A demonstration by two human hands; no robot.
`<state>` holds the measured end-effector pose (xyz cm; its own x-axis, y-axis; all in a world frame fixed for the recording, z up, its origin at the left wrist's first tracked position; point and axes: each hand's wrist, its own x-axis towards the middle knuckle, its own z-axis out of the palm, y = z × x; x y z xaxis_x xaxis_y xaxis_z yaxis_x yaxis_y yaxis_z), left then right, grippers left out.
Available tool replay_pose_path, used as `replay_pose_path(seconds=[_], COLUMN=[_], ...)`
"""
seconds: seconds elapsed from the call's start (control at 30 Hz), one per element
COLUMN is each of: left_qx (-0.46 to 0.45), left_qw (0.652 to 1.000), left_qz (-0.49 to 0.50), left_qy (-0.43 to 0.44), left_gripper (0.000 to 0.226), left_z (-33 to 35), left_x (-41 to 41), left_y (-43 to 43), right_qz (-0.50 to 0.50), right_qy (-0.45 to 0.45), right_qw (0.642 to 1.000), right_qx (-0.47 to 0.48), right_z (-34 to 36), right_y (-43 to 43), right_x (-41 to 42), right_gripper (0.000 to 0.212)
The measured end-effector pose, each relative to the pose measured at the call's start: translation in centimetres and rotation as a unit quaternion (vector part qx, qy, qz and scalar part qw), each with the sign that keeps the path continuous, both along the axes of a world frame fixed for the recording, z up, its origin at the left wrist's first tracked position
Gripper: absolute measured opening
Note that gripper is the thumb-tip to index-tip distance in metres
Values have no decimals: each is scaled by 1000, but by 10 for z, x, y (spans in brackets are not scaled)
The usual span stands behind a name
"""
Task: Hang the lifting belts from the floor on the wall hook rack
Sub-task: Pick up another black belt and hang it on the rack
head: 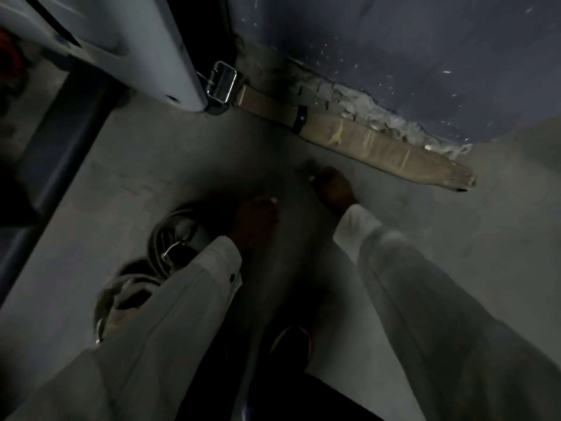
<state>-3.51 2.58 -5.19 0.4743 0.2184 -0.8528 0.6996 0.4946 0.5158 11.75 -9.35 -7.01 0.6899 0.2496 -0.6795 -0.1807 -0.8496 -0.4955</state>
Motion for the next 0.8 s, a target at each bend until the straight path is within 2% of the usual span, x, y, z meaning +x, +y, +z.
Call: replay_pose_path(seconds=[0.23, 0.33, 0.4, 0.47, 0.53, 0.63, 0.7, 0.8], left_qx=[45, 50, 52, 53, 41, 28, 33, -14], left_qw=[997, 996, 994, 992, 992, 991, 992, 990], left_qz=[-18, -23, -28, -46, -54, -48, -36, 37], left_qy=[-61, -76, -93, -103, -111, -119, -117, -133], left_gripper=[7, 8, 28, 40, 46, 49, 49, 58], left_z=[-99, -130, -144, -154, -161, -155, -152, -136], left_x=[70, 83, 91, 97, 102, 107, 113, 123], left_y=[11, 13, 13, 15, 17, 18, 21, 17], right_qz=[134, 162, 180, 171, 172, 187, 202, 226], right_qy=[-127, -160, -163, -159, -208, -240, -254, -334], right_qw=[979, 963, 954, 957, 943, 925, 921, 902], right_qx=[-92, -142, -173, -175, -193, -226, -215, -156], right_z=[-79, -117, -152, -145, -128, -113, -101, -84], right_y=[19, 16, 8, 9, 9, 2, -11, -34], right_x=[116, 164, 201, 198, 183, 169, 157, 136], right_gripper=[52, 80, 98, 97, 89, 93, 94, 74])
